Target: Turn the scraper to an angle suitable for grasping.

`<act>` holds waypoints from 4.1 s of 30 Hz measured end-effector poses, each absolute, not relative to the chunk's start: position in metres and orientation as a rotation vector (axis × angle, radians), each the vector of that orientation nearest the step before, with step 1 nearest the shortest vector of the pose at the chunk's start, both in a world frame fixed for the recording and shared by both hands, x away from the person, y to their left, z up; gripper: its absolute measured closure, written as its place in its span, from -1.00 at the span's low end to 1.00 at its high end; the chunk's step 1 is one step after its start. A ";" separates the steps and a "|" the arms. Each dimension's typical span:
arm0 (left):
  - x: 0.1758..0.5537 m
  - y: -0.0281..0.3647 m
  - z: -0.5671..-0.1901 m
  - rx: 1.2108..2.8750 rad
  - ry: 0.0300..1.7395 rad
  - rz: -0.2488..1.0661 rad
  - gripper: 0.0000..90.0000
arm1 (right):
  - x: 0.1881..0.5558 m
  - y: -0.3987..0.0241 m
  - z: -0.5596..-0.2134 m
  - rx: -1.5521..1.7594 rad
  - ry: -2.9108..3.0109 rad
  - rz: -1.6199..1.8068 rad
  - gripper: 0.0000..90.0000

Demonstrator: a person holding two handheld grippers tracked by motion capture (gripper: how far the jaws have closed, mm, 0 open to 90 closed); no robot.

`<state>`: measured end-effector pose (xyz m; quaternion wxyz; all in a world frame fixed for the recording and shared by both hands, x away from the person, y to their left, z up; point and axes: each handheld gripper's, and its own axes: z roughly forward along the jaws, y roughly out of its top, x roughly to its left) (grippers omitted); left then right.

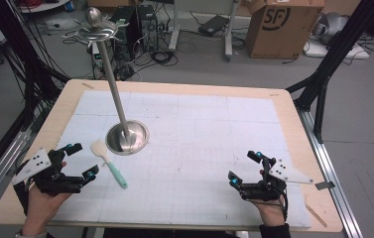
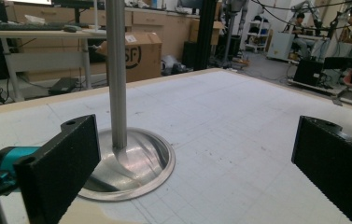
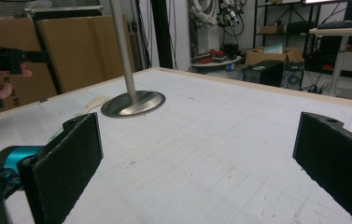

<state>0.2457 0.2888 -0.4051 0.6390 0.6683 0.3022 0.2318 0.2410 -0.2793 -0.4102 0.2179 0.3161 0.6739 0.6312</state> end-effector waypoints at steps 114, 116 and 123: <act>0.219 0.294 -0.455 2.027 0.860 0.373 0.99 | 0.239 -0.259 -0.422 0.847 2.015 1.678 -0.99; 0.220 0.284 -0.454 2.040 0.847 0.370 0.99 | 0.239 -0.260 -0.423 0.852 2.017 1.678 -0.99; 0.229 0.263 -0.451 2.058 0.871 0.361 0.99 | 0.237 -0.264 -0.420 0.850 1.999 1.689 -0.99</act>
